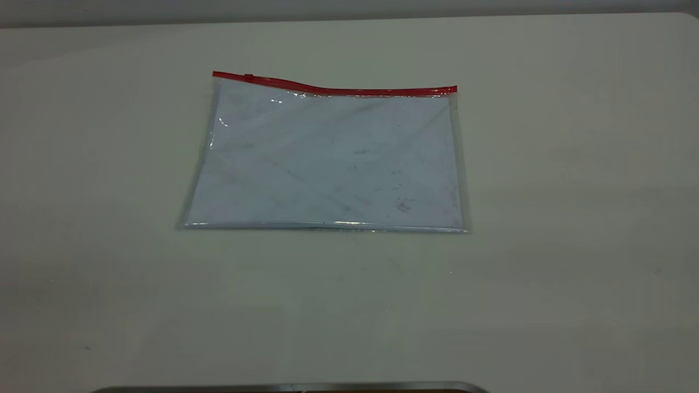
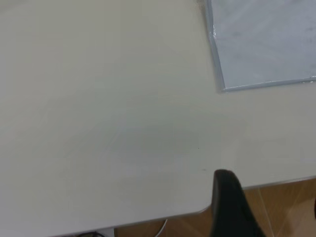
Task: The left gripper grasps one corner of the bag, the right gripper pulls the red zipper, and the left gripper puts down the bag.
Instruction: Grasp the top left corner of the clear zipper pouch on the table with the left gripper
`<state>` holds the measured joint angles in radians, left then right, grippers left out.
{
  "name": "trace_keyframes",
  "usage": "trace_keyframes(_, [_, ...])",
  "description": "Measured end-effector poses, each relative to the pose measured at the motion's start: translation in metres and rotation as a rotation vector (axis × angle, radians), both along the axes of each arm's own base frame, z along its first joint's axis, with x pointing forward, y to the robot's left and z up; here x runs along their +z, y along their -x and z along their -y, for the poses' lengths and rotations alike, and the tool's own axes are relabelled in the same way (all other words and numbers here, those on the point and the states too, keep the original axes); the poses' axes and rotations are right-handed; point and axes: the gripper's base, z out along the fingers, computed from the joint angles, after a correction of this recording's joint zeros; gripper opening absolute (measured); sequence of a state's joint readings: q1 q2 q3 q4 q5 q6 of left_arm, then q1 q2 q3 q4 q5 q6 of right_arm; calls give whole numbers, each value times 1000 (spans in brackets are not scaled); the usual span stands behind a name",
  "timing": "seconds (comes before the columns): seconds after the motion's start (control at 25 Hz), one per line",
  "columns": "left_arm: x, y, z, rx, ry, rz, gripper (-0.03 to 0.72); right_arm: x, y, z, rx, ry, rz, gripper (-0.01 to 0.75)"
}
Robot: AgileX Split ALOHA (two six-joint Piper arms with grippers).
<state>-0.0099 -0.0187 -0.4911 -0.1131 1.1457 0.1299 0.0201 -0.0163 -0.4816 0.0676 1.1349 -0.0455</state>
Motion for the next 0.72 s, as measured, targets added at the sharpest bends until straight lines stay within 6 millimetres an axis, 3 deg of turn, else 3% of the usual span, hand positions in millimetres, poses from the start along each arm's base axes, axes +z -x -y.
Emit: trace_keyframes(0.72, [0,0,1,-7,11,3,465,0,0,0,1,-3,6,324])
